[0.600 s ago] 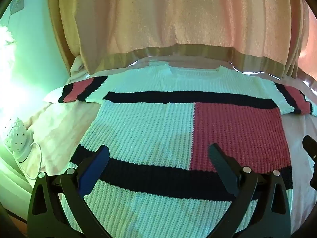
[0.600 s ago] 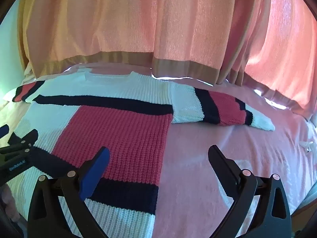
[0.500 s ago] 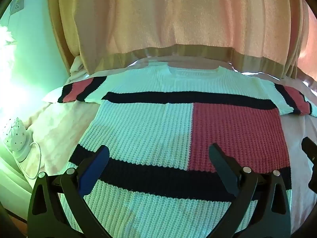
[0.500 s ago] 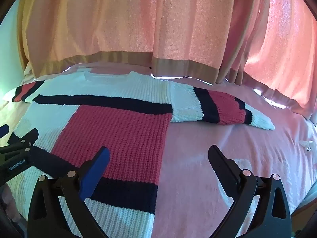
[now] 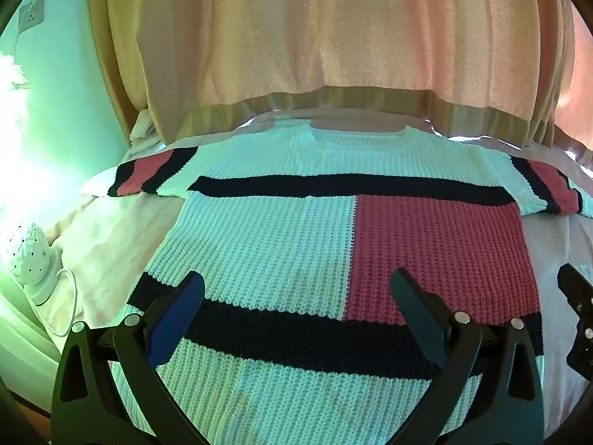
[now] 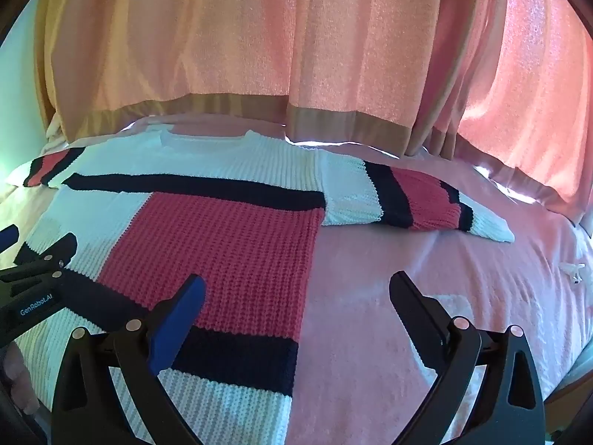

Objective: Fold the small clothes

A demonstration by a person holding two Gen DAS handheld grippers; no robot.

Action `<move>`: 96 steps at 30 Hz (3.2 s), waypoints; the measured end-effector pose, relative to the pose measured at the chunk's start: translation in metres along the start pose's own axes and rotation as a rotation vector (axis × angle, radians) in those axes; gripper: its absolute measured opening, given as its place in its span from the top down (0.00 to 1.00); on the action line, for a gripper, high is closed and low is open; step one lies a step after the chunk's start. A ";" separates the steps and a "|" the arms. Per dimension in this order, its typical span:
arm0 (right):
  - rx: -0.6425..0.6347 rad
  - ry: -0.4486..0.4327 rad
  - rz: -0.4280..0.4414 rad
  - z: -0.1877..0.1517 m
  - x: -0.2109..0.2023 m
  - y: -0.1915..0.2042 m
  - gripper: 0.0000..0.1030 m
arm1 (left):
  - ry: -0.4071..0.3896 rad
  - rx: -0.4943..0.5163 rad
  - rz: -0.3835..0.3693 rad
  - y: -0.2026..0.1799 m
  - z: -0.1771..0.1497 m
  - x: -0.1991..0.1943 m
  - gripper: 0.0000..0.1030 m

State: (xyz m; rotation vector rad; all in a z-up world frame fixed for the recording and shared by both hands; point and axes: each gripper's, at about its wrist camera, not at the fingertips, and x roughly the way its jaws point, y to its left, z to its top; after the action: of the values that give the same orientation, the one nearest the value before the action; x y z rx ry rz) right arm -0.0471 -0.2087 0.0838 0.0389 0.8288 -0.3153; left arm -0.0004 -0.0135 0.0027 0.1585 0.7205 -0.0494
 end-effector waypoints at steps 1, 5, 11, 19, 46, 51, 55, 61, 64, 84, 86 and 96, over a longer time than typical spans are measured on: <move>0.000 0.000 0.000 0.000 0.000 0.001 0.05 | -0.001 0.001 0.002 0.000 0.000 0.000 0.05; -0.001 0.002 -0.001 0.000 0.000 0.004 0.05 | -0.010 0.009 0.008 -0.002 -0.002 0.000 0.05; 0.000 0.003 0.001 0.000 0.001 0.004 0.05 | -0.014 0.009 0.007 -0.003 -0.003 -0.001 0.05; -0.001 0.002 0.000 -0.002 0.001 0.005 0.05 | -0.012 0.007 0.013 -0.003 -0.004 -0.001 0.05; -0.012 -0.013 0.015 0.001 0.002 0.025 0.05 | -0.019 0.007 0.001 -0.009 -0.004 -0.002 0.05; 0.003 -0.011 0.020 0.003 0.003 0.026 0.05 | -0.018 0.004 0.000 -0.011 -0.003 -0.002 0.05; 0.004 -0.009 0.024 0.003 0.004 0.027 0.05 | -0.018 0.006 -0.001 -0.012 -0.003 -0.001 0.05; 0.000 -0.003 0.025 0.003 0.004 0.027 0.05 | -0.018 0.006 0.001 -0.013 -0.003 -0.001 0.05; 0.000 -0.003 0.026 0.003 0.004 0.027 0.05 | -0.019 0.006 0.003 -0.014 -0.003 -0.001 0.05; -0.003 0.003 0.028 0.004 0.005 0.028 0.05 | -0.021 0.007 0.002 -0.014 -0.003 -0.002 0.05; -0.003 0.004 0.027 0.004 0.006 0.028 0.05 | -0.021 0.007 0.000 -0.014 -0.003 -0.002 0.05; 0.028 -0.009 0.036 0.007 0.006 0.013 0.05 | -0.032 -0.012 0.007 -0.013 0.002 -0.004 0.05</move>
State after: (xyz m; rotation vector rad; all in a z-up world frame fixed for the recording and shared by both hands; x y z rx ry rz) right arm -0.0341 -0.1986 0.0826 0.0789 0.8139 -0.2926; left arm -0.0037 -0.0265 0.0054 0.1484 0.6882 -0.0409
